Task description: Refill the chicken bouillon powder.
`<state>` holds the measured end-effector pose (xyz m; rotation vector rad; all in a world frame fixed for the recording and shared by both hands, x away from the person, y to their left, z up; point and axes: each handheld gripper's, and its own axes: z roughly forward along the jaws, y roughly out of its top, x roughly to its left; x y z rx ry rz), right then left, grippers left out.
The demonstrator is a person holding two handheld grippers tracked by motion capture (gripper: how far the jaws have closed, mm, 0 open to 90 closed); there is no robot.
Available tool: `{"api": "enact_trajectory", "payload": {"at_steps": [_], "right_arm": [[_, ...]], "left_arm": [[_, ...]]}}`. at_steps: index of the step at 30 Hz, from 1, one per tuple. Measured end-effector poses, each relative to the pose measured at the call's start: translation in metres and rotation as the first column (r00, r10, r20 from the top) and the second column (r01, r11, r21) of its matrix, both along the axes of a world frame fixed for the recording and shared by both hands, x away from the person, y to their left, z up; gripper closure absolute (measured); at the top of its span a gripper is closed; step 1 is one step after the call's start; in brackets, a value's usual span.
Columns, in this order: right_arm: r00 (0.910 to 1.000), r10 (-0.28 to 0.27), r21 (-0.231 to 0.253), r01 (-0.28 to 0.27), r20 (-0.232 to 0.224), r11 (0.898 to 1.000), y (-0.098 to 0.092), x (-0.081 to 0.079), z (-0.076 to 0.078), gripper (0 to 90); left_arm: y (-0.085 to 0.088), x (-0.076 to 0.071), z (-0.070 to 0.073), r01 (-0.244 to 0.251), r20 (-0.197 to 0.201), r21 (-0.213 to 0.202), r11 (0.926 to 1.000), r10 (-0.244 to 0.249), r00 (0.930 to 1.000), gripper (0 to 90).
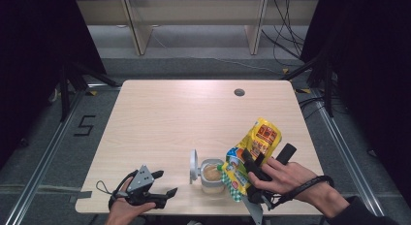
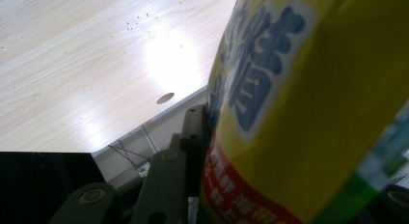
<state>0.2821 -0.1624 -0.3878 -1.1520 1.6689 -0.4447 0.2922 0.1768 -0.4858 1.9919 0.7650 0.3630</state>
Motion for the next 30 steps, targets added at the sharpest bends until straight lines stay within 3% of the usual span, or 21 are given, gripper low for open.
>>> {"api": "enact_trajectory", "payload": {"at_steps": [1,4,5,8,10,30], "right_arm": [[1.0,0.001,-0.001,-0.001,0.0,1.0,0.0,0.0,0.0,71.8],[1.0,0.002,0.005,-0.002,-0.001,1.0,-0.0005,0.0,-0.0001,71.9],[1.0,0.002,0.004,-0.002,0.0,1.0,-0.0006,0.0,-0.0003,71.8],[1.0,0.005,-0.003,-0.005,0.0,1.0,-0.0006,-0.0001,0.0001,71.9],[1.0,0.003,0.0,-0.003,0.001,1.0,-0.001,-0.0008,-0.0005,72.1],[1.0,0.008,-0.003,-0.008,-0.002,1.0,-0.0011,-0.0029,-0.0012,72.5]], "left_arm": [[-0.0015,-0.0005,-0.0006,-0.009,-0.003,-0.02,0.9997,0.009,1.0,21.9],[-0.0014,-0.0005,-0.0006,-0.009,-0.004,-0.019,0.9998,0.008,1.0,21.9],[0.0001,0.0001,0.0,0.001,0.001,0.001,1.0,-0.001,1.0,21.9],[-0.0014,-0.0005,-0.0006,-0.009,-0.003,-0.02,0.9998,0.009,1.0,21.9],[0.0,0.0,0.0,0.001,0.0,0.002,1.0,-0.001,1.0,21.9],[-0.0003,0.0002,-0.0005,-0.003,0.001,0.001,1.0,0.003,1.0,21.9]]}}
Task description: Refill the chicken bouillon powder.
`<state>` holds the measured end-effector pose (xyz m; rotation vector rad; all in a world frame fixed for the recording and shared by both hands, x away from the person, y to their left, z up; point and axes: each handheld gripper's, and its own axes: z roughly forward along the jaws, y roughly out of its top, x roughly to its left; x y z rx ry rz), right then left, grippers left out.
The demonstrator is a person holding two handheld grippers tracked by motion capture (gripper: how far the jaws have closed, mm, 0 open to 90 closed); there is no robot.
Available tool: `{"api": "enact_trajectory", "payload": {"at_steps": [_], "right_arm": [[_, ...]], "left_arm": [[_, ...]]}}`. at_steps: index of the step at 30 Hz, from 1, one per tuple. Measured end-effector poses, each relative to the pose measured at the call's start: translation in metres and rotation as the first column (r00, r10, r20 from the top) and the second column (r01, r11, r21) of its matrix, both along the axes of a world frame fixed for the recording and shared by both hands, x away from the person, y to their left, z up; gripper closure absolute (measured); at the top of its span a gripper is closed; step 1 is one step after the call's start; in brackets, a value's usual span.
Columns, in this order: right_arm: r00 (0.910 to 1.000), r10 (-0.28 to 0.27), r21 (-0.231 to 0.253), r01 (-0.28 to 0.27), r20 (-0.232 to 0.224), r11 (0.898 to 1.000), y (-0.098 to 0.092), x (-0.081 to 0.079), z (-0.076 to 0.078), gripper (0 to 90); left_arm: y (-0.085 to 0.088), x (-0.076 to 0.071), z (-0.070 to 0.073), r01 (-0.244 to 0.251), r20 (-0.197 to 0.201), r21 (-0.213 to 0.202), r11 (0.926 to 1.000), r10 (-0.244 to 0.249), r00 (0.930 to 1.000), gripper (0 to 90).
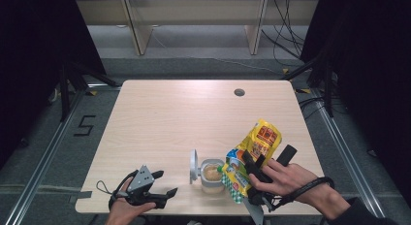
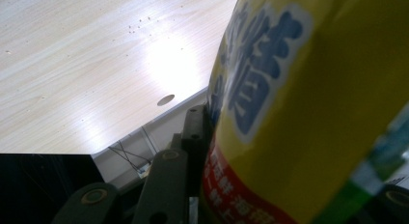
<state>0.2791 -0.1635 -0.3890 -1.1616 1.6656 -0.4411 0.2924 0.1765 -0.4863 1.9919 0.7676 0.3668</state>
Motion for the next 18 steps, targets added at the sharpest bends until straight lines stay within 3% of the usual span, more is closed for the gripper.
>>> {"api": "enact_trajectory", "payload": {"at_steps": [18], "right_arm": [[1.0,-0.001,0.004,0.001,-0.003,1.0,0.0,-0.0003,-0.0001,72.7]], "left_arm": [[0.0003,-0.0001,0.0004,0.003,0.0,-0.002,1.0,-0.003,1.0,21.9]]}}
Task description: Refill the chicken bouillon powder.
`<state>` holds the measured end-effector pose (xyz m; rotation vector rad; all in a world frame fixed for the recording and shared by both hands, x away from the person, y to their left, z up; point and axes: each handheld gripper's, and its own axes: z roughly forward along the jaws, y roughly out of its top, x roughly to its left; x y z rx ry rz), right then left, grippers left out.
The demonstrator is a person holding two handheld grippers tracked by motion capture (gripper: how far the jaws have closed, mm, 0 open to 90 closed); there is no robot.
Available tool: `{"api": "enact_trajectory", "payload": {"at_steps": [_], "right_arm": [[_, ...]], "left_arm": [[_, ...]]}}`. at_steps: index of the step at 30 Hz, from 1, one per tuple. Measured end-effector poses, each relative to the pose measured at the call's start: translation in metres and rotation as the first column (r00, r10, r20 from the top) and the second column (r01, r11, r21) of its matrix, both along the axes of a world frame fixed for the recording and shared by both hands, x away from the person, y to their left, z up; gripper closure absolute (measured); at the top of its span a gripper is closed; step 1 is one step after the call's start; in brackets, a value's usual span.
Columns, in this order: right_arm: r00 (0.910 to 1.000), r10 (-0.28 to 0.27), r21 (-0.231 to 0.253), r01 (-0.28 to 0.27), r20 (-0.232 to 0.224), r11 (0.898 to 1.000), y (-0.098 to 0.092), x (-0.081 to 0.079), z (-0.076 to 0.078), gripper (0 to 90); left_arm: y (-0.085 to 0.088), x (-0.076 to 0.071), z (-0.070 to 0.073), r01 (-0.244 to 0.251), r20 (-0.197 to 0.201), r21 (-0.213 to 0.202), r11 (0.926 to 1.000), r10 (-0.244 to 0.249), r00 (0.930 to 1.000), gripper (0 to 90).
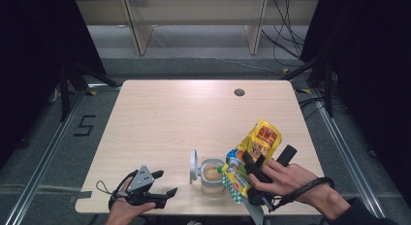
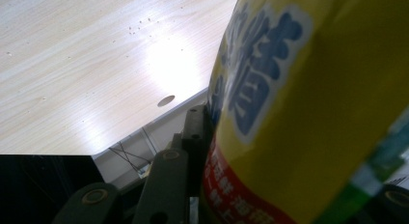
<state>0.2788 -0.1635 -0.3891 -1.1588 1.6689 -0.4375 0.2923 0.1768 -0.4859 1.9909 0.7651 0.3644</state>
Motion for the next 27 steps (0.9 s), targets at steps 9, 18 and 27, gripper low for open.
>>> {"api": "enact_trajectory", "payload": {"at_steps": [9,18,27], "right_arm": [[1.0,0.0,-0.001,0.0,0.0,1.0,0.0003,0.0002,-0.0004,72.9],[1.0,-0.001,0.003,0.001,-0.002,1.0,-0.0001,0.0001,-0.001,73.0],[1.0,-0.002,0.002,0.002,0.001,1.0,-0.0003,0.0004,-0.0002,73.0]], "left_arm": [[-0.0009,-0.0015,-0.0003,-0.015,-0.018,-0.014,0.9998,0.015,0.9997,21.9],[-0.0008,-0.0011,-0.0002,-0.01,-0.012,-0.011,0.9999,0.01,0.9999,21.9],[0.0002,-0.0007,0.0002,-0.01,-0.008,0.004,0.9999,0.01,0.9999,21.9]]}}
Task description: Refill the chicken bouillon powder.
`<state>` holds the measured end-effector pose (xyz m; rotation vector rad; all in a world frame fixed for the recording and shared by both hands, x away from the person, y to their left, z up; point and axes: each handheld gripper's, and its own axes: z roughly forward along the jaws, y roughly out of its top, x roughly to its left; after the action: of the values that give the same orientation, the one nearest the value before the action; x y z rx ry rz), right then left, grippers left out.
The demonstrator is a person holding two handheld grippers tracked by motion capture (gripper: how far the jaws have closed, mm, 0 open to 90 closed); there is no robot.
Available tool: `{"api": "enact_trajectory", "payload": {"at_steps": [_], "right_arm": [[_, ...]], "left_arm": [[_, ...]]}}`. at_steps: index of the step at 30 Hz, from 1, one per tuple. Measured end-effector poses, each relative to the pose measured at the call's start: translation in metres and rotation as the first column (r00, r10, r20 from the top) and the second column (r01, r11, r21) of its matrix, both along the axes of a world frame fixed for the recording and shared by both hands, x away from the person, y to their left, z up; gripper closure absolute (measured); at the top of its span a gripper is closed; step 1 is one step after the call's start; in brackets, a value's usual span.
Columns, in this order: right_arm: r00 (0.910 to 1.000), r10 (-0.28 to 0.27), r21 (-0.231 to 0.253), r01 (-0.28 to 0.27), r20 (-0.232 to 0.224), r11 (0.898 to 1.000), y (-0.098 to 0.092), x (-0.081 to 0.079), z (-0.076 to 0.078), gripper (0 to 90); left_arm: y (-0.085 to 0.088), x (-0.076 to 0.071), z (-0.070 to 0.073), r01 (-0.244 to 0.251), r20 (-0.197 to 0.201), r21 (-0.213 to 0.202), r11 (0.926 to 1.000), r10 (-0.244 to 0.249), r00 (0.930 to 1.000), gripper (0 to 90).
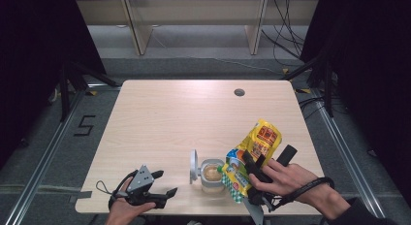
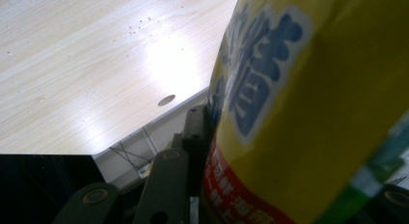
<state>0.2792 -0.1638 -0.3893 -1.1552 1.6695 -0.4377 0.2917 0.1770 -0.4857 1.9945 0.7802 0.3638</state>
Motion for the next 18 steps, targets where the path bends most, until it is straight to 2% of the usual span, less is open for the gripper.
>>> {"api": "enact_trajectory", "payload": {"at_steps": [1,3,6,7,8,9,18], "right_arm": [[1.0,0.0,-0.001,0.0,0.0,1.0,0.0,0.0001,0.0001,73.0],[1.0,0.0,0.0,0.0,-0.001,1.0,-0.0002,0.0,0.0001,73.0],[1.0,-0.001,0.001,0.001,-0.003,1.0,-0.0003,-0.0001,0.0,73.0],[1.0,-0.002,0.002,0.002,-0.004,1.0,-0.0003,-0.0002,0.0,73.0],[1.0,-0.002,0.005,0.003,-0.005,1.0,-0.0005,-0.0002,-0.0003,73.0],[1.0,-0.004,0.009,0.004,-0.007,1.0,-0.0008,-0.0002,-0.0008,73.0],[0.9997,-0.009,0.036,0.01,-0.022,0.999,-0.0022,-0.0006,-0.0014,73.2]], "left_arm": [[0.0015,0.0019,0.0008,0.016,0.023,0.022,0.9996,-0.016,0.9996,21.9],[-0.0002,-0.0005,-0.0002,-0.01,-0.009,-0.004,0.9999,0.01,0.9999,21.9],[-0.0014,-0.0011,-0.0006,-0.01,-0.013,-0.022,0.9997,0.01,0.9999,21.9],[-0.0014,0.0,-0.0005,0.001,0.004,-0.022,0.9998,-0.001,1.0,21.9],[0.0,0.0006,0.0001,0.011,0.008,-0.003,0.9999,-0.011,0.9999,21.9],[-0.0013,-0.0009,-0.0006,-0.01,-0.013,-0.021,0.9997,0.01,0.9999,21.9],[-0.0009,-0.0008,-0.0006,-0.01,-0.012,-0.017,0.9998,0.009,0.9999,21.9]]}}
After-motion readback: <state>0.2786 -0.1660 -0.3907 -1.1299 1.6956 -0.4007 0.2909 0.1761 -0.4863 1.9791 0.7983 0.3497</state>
